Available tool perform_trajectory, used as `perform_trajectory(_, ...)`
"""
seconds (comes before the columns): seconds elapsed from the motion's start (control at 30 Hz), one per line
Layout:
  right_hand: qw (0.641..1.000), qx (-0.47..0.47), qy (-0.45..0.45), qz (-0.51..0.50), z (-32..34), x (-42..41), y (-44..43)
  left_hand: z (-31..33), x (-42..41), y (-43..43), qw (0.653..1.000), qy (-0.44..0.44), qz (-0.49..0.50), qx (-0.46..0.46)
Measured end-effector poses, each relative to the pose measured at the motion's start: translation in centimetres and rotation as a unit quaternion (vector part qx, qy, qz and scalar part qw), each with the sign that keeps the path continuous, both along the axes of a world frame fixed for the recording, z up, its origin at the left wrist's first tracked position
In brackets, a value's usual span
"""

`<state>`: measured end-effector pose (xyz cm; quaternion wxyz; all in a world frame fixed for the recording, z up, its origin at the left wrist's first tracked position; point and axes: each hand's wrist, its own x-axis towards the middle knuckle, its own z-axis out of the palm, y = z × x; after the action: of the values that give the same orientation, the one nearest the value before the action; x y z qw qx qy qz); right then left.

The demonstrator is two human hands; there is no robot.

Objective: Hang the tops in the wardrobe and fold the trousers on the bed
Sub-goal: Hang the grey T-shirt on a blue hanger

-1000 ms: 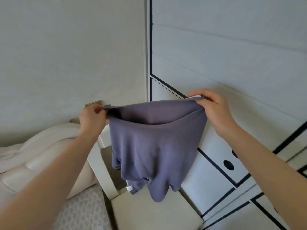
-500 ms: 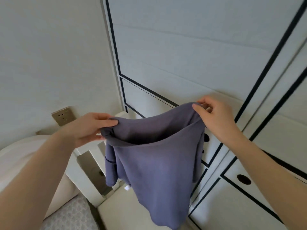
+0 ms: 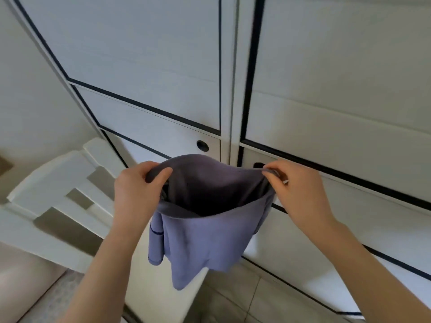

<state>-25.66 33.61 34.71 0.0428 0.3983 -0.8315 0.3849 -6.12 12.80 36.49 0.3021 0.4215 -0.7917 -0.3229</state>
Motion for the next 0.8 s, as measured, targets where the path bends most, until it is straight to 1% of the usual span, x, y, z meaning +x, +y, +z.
perform_trajectory(0.2,0.998,-0.011,-0.007,-0.056,-1.3,-1.5,11.9,-2.1,-3.6,10.6,0.999,0.020,0.023,-0.038)
perform_trajectory(0.3,0.997,-0.014,-0.006,-0.082,-1.9,-2.4,18.4,-3.1,-6.0,16.1,0.997,0.032,0.017,-0.062)
perform_trajectory(0.4,0.993,-0.014,-0.008,-0.113,-2.2,-3.1,24.4,-4.0,-8.5,20.9,0.997,0.043,0.002,-0.059)
perform_trajectory(0.6,0.983,0.008,-0.014,-0.185,-2.5,-4.0,33.5,-5.0,-12.4,29.0,0.996,0.035,-0.078,-0.030)
perform_trajectory(0.8,0.959,0.048,0.003,-0.280,-2.4,-4.7,38.9,-6.3,-15.6,34.7,0.983,-0.013,-0.183,0.027)
